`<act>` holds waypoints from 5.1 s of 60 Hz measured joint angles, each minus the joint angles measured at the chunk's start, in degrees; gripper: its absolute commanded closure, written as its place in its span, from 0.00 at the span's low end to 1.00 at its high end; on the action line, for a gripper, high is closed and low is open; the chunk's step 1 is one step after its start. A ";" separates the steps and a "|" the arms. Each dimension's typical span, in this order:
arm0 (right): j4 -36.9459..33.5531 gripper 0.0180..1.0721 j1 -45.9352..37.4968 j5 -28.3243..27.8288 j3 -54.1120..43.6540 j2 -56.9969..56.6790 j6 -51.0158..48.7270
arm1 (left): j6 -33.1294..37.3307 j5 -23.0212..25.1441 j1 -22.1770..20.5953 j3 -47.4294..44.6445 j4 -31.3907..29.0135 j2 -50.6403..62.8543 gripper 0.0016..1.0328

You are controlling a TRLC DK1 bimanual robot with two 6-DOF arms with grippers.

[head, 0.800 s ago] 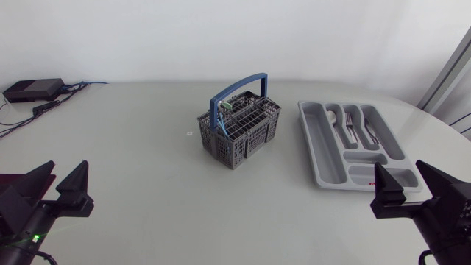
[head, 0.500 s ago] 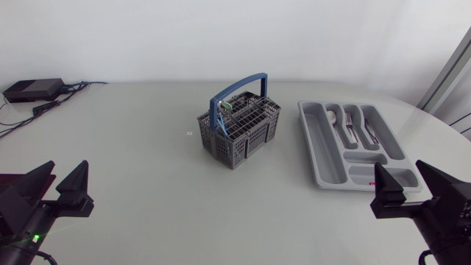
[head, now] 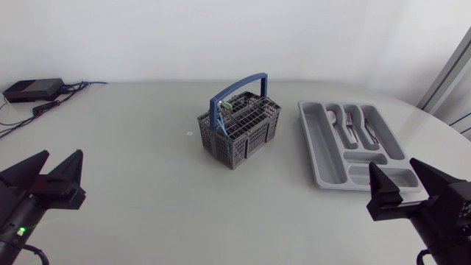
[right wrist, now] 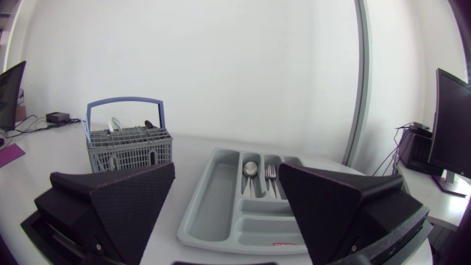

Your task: Unload the cutlery basket into the drawer organizer.

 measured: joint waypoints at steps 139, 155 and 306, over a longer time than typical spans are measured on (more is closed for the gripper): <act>-0.44 0.05 8.00 -9.53 33.20 71.69 -20.26 | 15.63 9.57 -25.99 85.68 -33.29 101.85 0.73; -0.46 0.05 8.04 -9.53 33.33 71.93 -20.28 | 17.81 8.72 -25.90 85.68 -33.66 102.66 0.78; -12.85 0.88 21.33 -23.76 58.12 97.11 -10.51 | 28.30 22.05 -6.80 57.44 -24.28 92.70 0.72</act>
